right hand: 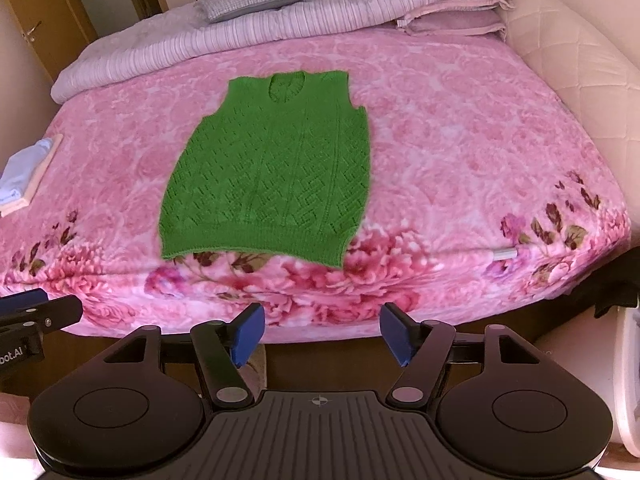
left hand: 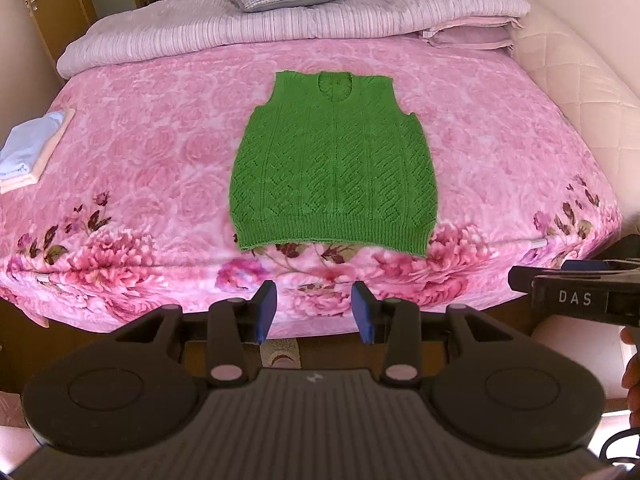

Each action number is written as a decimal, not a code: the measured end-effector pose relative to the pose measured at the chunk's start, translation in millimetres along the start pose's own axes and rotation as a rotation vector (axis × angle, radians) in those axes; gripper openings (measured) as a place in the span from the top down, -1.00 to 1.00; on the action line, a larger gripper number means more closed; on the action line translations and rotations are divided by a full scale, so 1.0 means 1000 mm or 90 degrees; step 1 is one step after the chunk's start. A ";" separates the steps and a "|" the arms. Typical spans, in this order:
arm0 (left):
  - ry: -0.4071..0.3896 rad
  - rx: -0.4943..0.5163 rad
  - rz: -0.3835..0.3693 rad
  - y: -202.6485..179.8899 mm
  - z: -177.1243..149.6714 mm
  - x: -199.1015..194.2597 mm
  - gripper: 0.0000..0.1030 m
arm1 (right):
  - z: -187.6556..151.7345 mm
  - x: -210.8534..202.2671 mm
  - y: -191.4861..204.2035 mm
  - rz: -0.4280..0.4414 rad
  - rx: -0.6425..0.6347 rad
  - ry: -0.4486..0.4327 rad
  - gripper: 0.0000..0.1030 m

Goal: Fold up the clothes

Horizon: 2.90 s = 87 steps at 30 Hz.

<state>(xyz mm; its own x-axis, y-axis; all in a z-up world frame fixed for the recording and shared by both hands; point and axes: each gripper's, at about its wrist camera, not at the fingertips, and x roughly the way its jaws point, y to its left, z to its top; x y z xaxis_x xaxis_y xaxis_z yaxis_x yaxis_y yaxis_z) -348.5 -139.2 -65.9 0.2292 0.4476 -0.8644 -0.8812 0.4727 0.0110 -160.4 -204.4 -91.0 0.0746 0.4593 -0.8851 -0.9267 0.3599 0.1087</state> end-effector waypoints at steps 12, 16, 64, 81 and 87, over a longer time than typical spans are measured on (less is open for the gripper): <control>0.001 0.006 0.016 0.004 0.000 0.001 0.29 | 0.004 -0.003 0.005 0.002 -0.004 -0.001 -0.31; 0.001 0.003 0.019 0.005 0.001 0.001 0.29 | 0.004 -0.003 0.006 0.003 -0.007 0.001 -0.31; 0.112 0.138 -0.088 0.082 0.265 0.237 0.29 | 0.236 0.179 0.009 -0.031 0.166 0.041 -0.31; 0.122 0.062 -0.147 0.130 0.284 0.379 0.29 | 0.257 0.303 -0.028 0.002 0.209 0.094 -0.30; 0.108 0.036 -0.139 0.139 0.286 0.434 0.29 | 0.269 0.355 -0.063 0.031 0.176 0.109 -0.26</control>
<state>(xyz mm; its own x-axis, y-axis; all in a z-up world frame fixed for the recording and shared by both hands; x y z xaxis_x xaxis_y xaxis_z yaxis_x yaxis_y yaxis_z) -252.8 337.9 -295.2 0.3349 0.1988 -0.9211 -0.7930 0.5874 -0.1615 23.8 154.7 -290.5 -0.0524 0.3473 -0.9363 -0.7908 0.5581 0.2512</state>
